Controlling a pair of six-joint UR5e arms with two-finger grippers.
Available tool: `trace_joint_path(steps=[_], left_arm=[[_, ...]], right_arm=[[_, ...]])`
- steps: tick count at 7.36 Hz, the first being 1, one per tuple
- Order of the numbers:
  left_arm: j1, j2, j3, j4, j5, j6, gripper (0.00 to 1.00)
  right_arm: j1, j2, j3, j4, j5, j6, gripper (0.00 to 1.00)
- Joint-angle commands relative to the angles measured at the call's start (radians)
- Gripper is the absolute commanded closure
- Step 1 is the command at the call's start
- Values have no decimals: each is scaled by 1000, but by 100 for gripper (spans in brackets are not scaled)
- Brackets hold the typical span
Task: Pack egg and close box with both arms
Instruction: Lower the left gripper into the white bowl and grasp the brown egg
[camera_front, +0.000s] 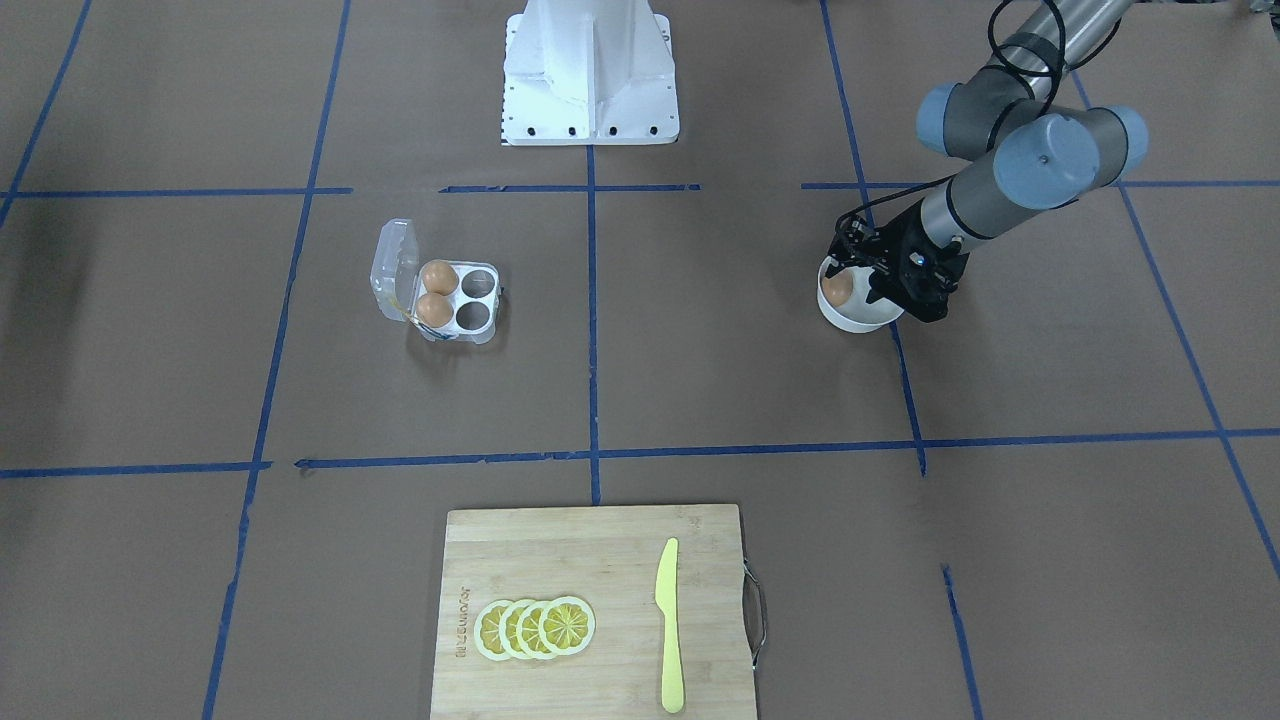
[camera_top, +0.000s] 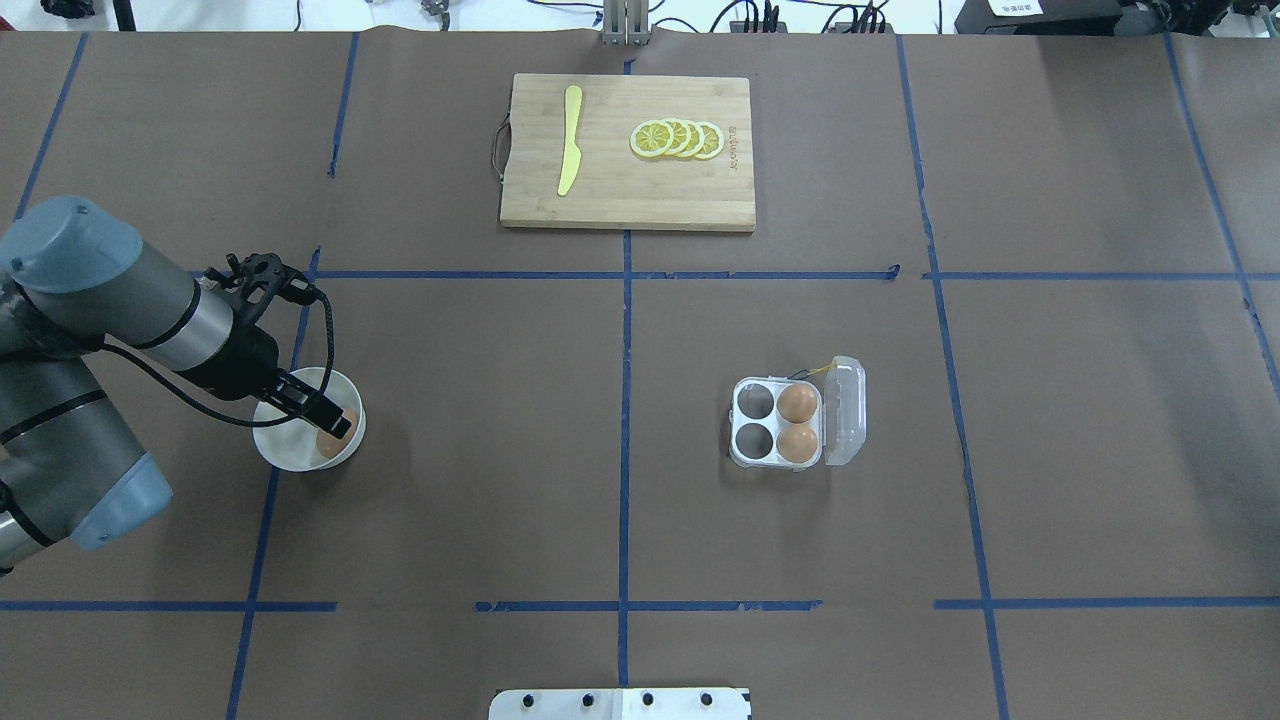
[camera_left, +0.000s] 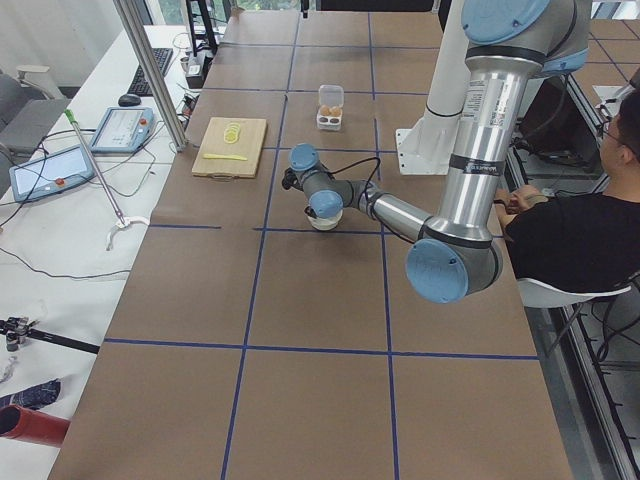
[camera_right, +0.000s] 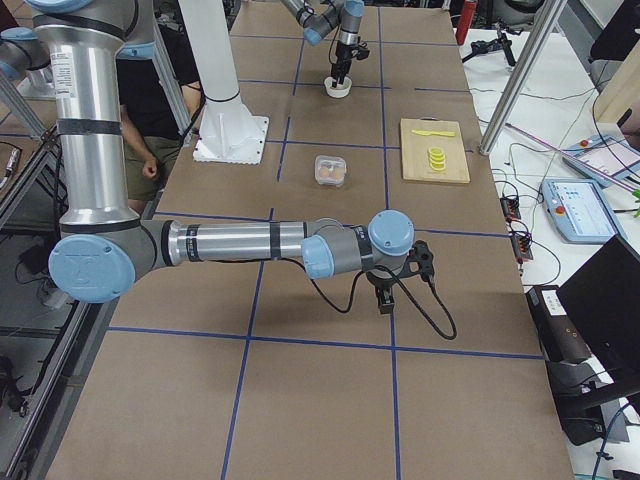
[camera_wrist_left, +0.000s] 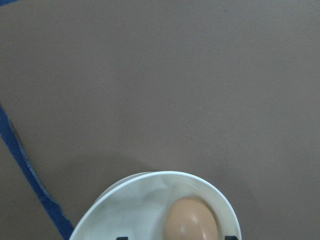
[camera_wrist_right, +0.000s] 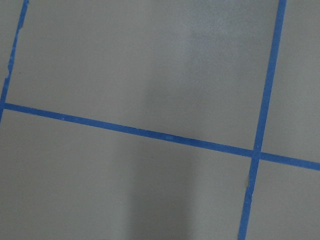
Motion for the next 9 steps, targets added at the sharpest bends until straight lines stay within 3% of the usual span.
trace_joint_path(steps=[1, 8, 9], left_arm=[[17, -1, 4, 0, 6, 0, 37], [17, -10, 30, 0, 26, 5, 40], [17, -10, 27, 0, 26, 5, 52]], right_arm=[[-1, 0, -2, 0, 0, 0, 0], [-3, 0, -4, 0, 1, 1, 0], [-5, 0, -4, 0, 0, 0, 0]])
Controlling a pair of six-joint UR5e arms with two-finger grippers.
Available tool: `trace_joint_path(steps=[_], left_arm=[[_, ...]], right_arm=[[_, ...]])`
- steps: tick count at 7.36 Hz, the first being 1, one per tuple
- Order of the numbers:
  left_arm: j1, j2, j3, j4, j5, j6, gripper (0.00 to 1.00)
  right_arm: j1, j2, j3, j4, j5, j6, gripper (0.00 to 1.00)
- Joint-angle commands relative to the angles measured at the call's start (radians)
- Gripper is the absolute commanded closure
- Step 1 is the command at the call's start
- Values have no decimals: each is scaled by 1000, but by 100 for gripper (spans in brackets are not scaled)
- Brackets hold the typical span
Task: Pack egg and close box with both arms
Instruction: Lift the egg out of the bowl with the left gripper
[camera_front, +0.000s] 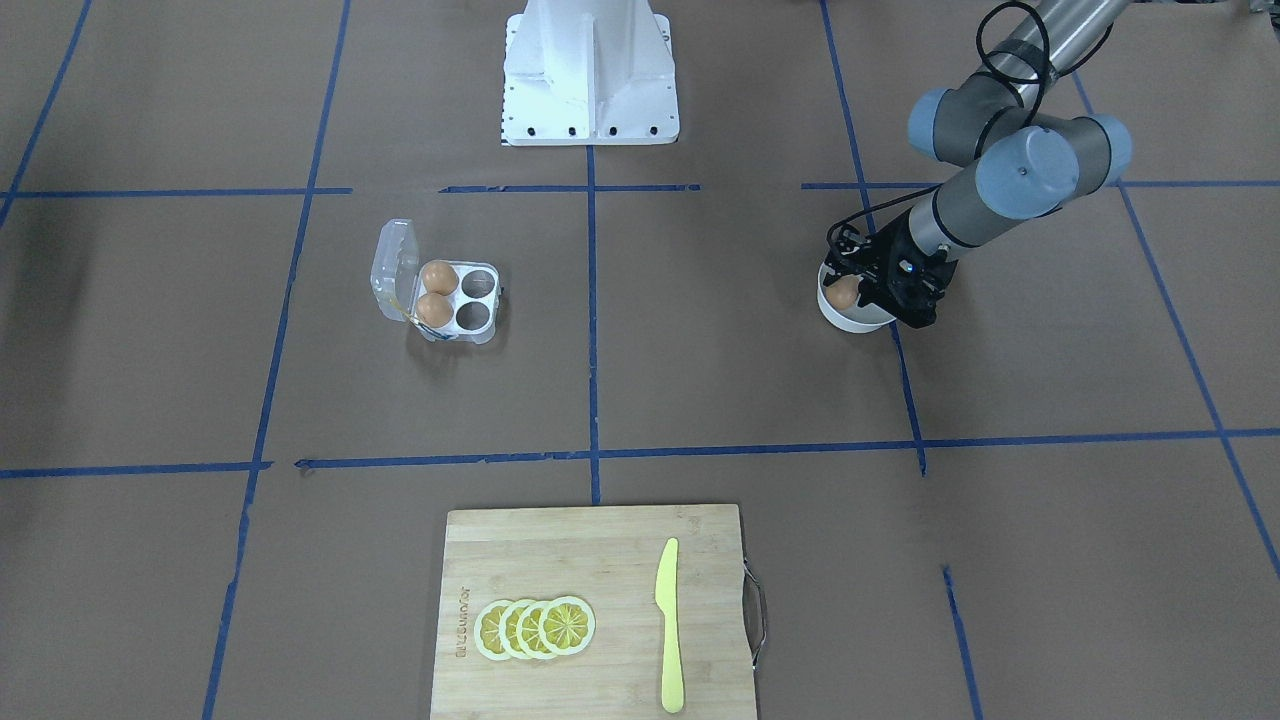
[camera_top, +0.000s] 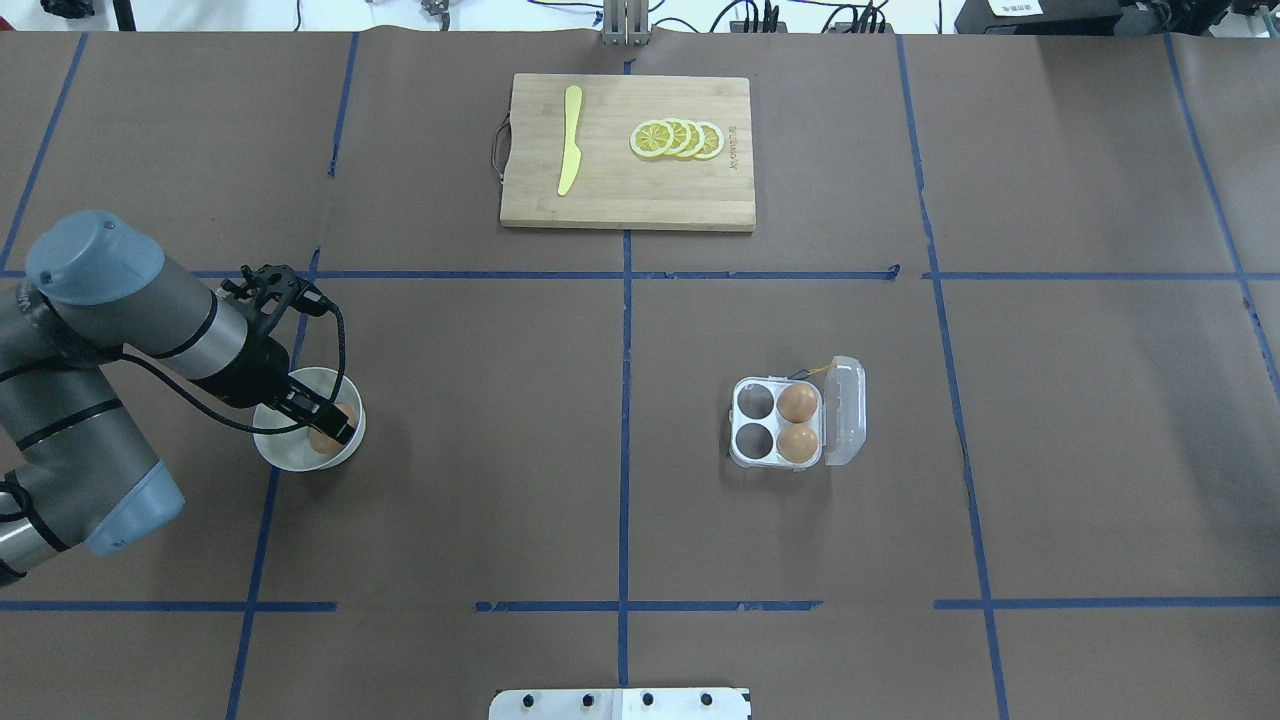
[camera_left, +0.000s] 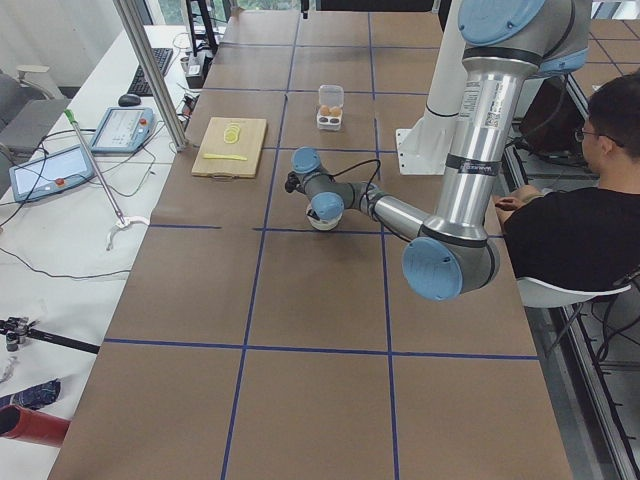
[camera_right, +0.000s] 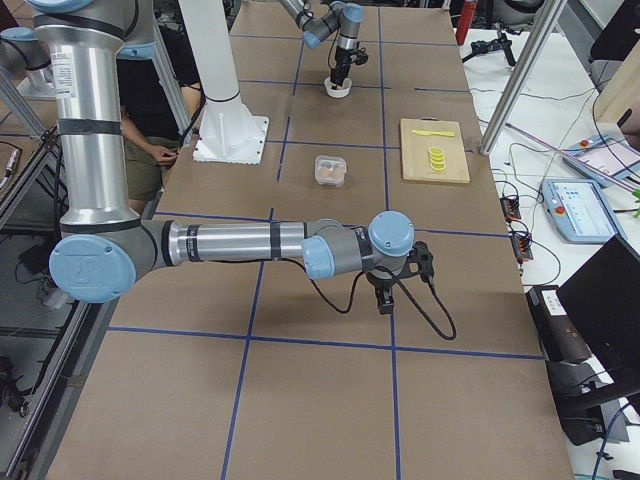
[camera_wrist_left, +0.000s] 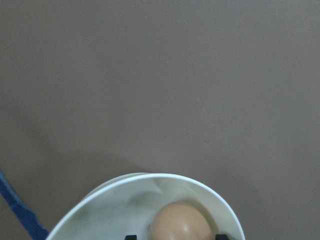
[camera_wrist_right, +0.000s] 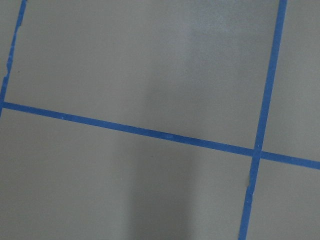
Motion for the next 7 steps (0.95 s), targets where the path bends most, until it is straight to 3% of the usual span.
trace_joint_path(steps=[1, 2, 4, 6, 7], left_arm=[[0, 1, -1, 0, 0, 15, 65], [-1, 11, -13, 2, 12, 28, 100], [-37, 24, -79, 5, 46, 29, 100], [-176, 60, -138, 9, 43, 28, 100], [-172, 32, -129, 11, 41, 11, 100]], right_arm=[[-1, 0, 0, 0, -1, -1, 0], [-1, 0, 0, 0, -1, -1, 0], [-1, 3, 0, 0, -1, 1, 0], [-1, 5, 0, 0, -1, -1, 0], [-1, 5, 2, 0, 1, 1, 0]])
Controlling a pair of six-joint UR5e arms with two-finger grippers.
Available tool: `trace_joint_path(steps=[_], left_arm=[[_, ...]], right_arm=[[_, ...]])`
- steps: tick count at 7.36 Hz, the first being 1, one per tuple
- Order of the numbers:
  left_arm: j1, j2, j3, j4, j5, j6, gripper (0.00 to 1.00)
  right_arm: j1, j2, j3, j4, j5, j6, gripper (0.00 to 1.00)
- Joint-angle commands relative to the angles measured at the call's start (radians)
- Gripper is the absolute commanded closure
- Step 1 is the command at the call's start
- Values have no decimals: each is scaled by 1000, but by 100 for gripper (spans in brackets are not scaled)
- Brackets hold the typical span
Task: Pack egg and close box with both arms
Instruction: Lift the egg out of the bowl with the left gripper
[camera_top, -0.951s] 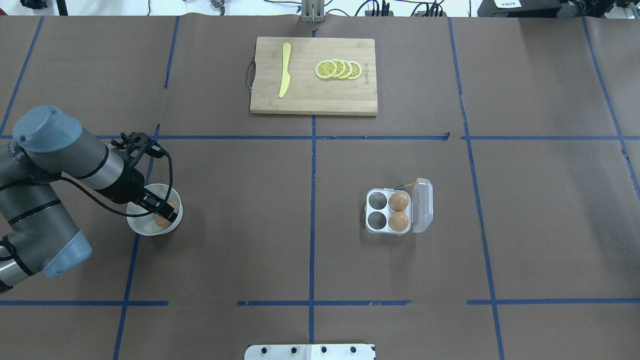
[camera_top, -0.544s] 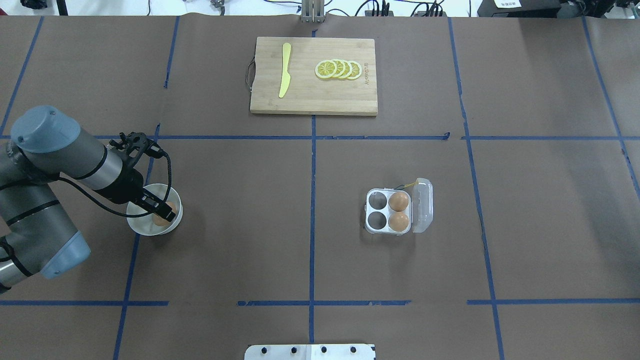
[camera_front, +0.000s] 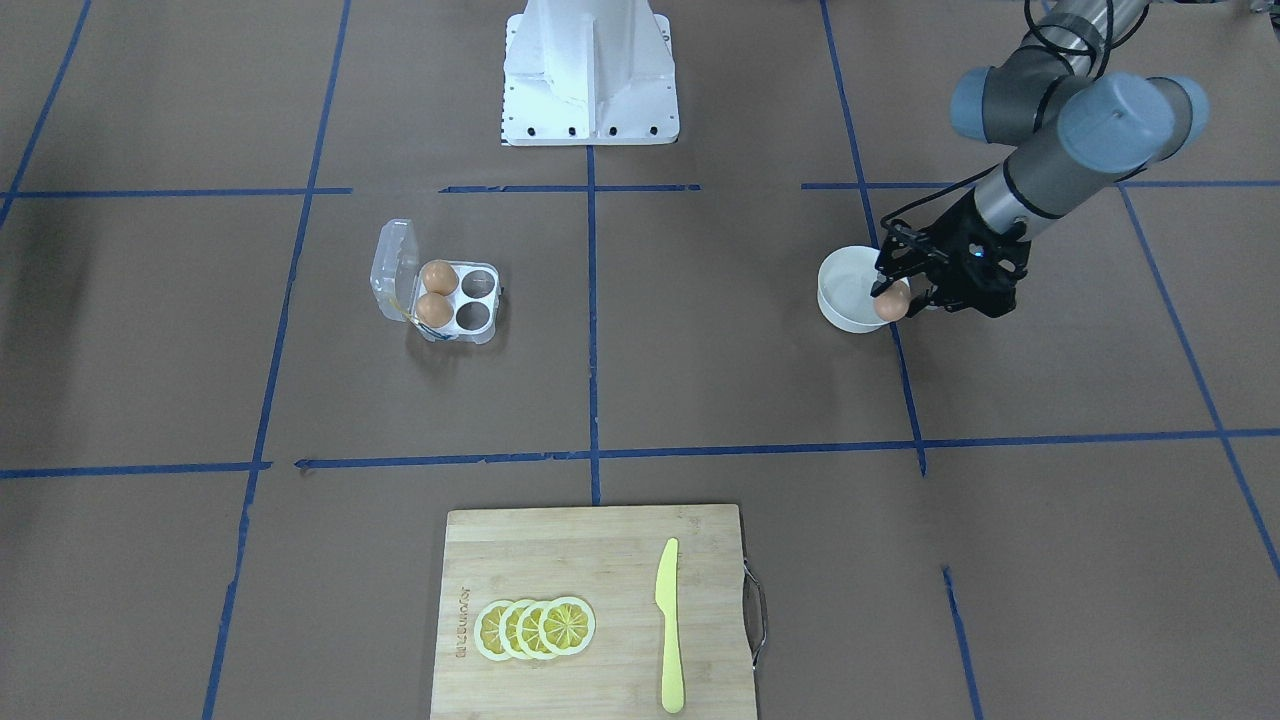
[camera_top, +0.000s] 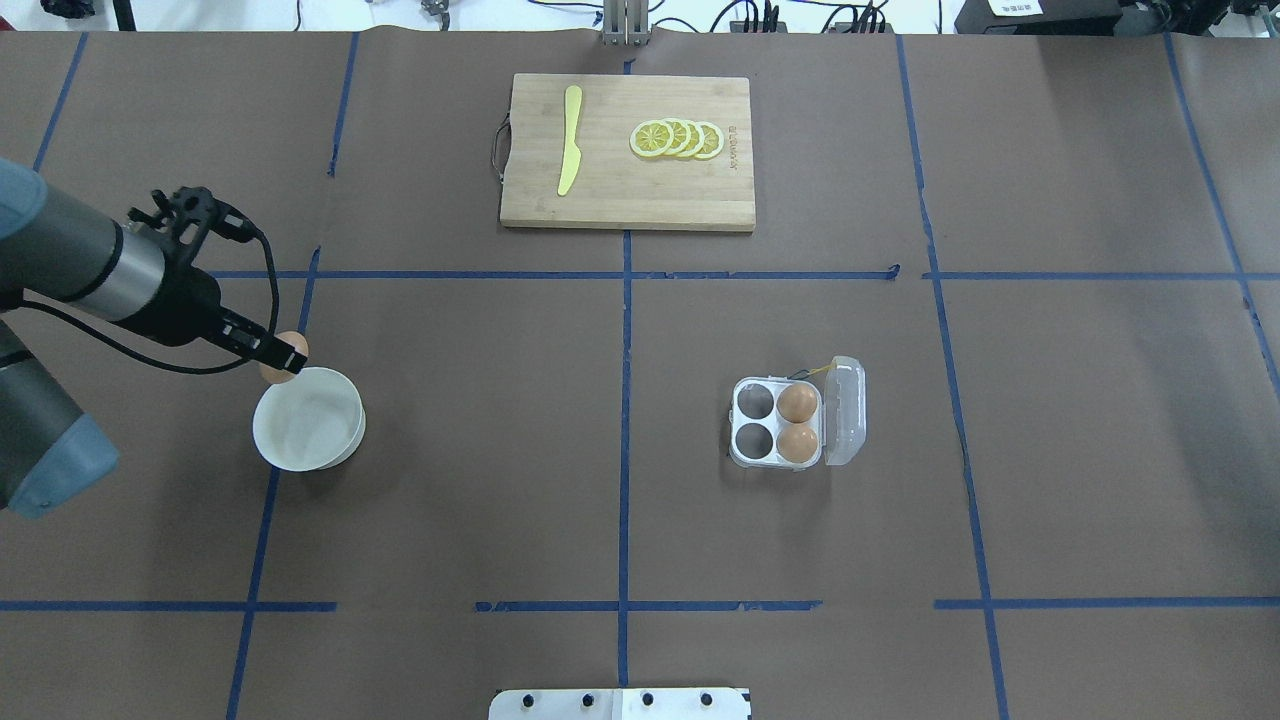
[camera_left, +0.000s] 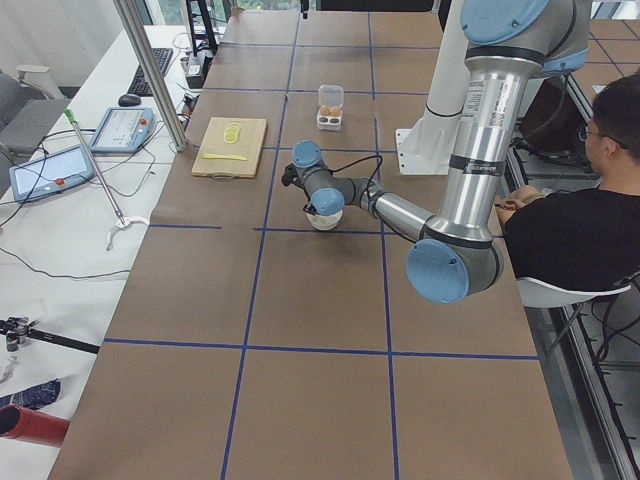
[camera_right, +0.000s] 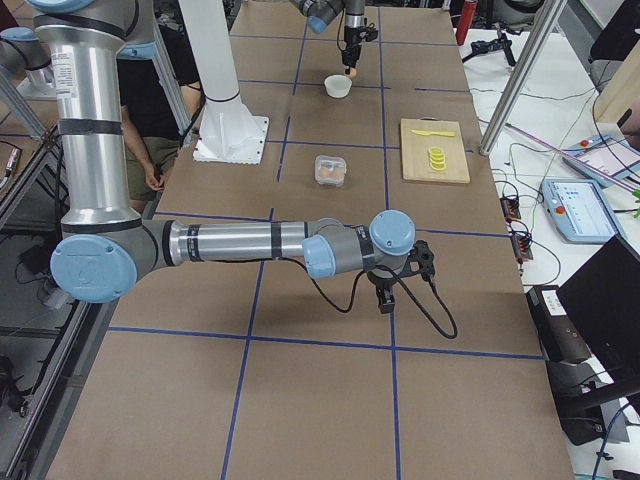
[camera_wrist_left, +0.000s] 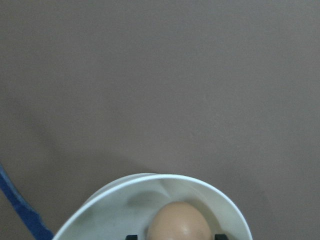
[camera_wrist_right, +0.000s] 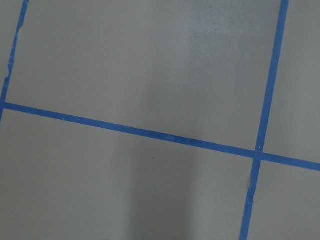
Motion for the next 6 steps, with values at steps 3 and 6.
trace_joint_path(steps=[3, 6], left_arm=[[125, -271, 72, 1, -1, -285, 100], [377, -604, 286, -33, 238, -570, 100]], right_arm=[[0, -1, 7, 0, 3, 1, 0], [-20, -4, 8, 0, 38, 1, 0]])
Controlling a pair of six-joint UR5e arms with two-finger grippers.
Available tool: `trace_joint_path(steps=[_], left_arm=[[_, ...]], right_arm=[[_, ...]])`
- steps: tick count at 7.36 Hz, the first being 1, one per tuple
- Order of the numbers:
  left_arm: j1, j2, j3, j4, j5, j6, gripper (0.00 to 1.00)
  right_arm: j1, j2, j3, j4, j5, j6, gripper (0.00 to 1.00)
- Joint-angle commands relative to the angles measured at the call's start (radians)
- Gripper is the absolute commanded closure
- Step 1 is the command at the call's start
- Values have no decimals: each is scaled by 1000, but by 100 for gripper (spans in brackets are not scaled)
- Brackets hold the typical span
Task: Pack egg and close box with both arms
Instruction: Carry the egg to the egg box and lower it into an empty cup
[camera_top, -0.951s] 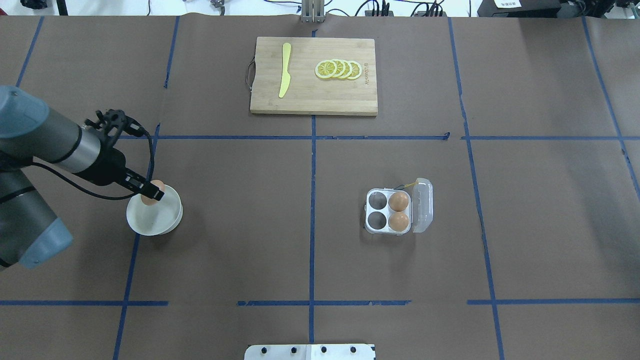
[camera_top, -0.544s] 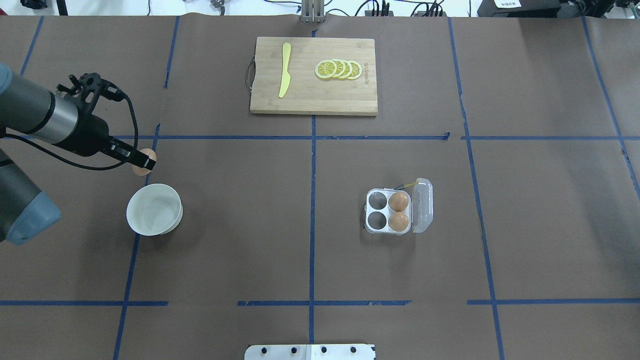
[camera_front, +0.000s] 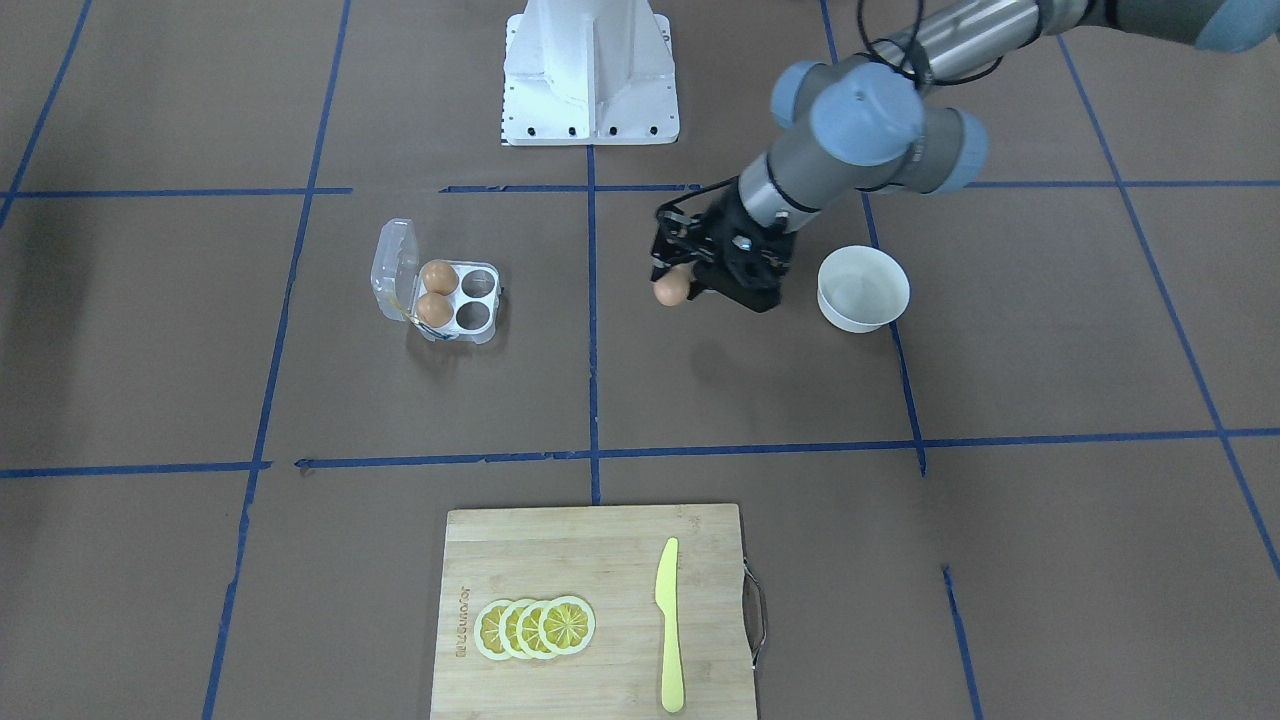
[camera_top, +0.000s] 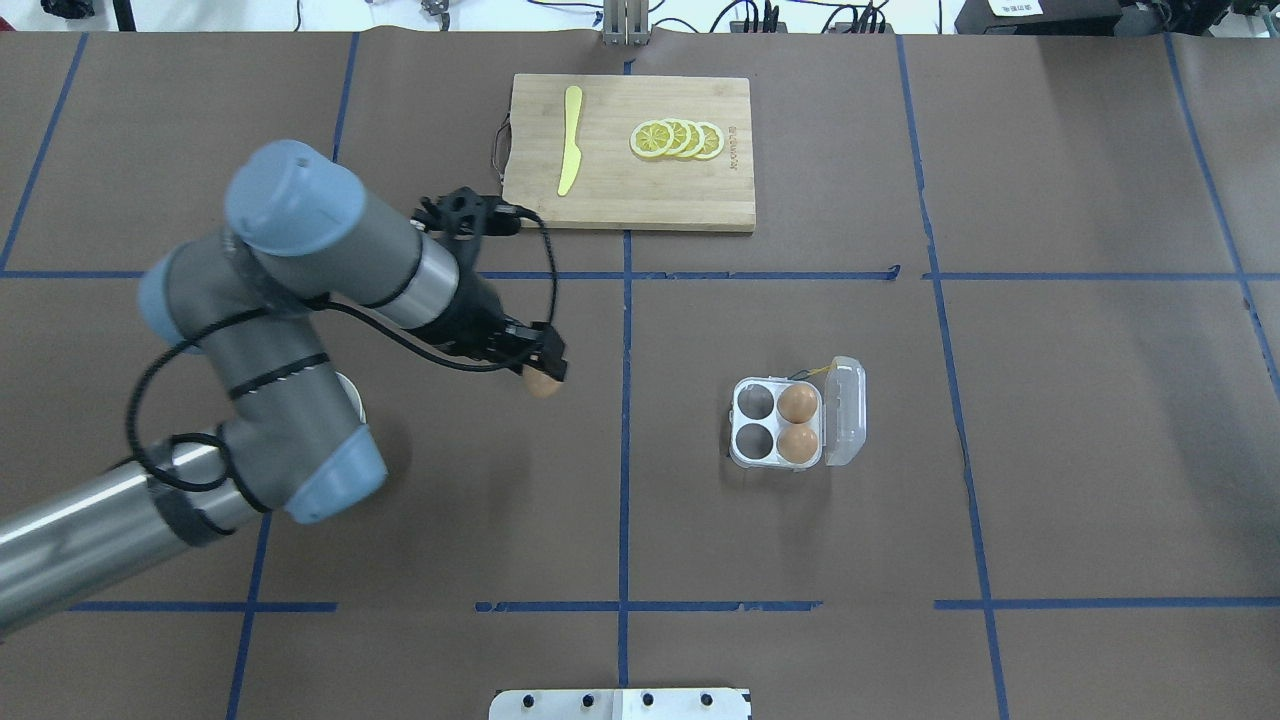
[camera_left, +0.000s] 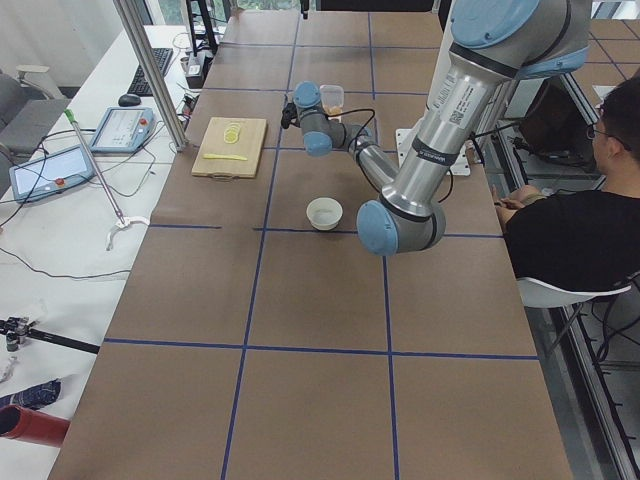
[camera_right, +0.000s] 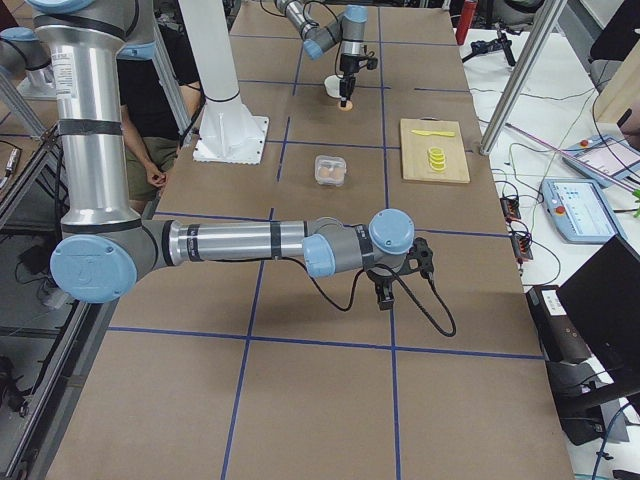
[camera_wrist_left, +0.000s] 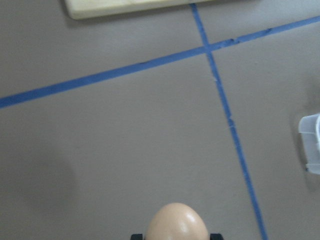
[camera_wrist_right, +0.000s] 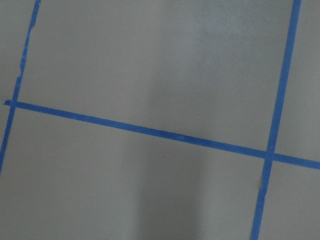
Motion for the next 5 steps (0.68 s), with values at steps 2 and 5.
trace_joint_path(steps=[2, 5], left_arm=[[144, -247, 251, -124, 217, -79, 100], [171, -333, 361, -169, 274, -80, 100]], right_arm=[[-23, -1, 0, 0, 8, 0, 0], [-24, -2, 2, 1, 8, 0, 0]])
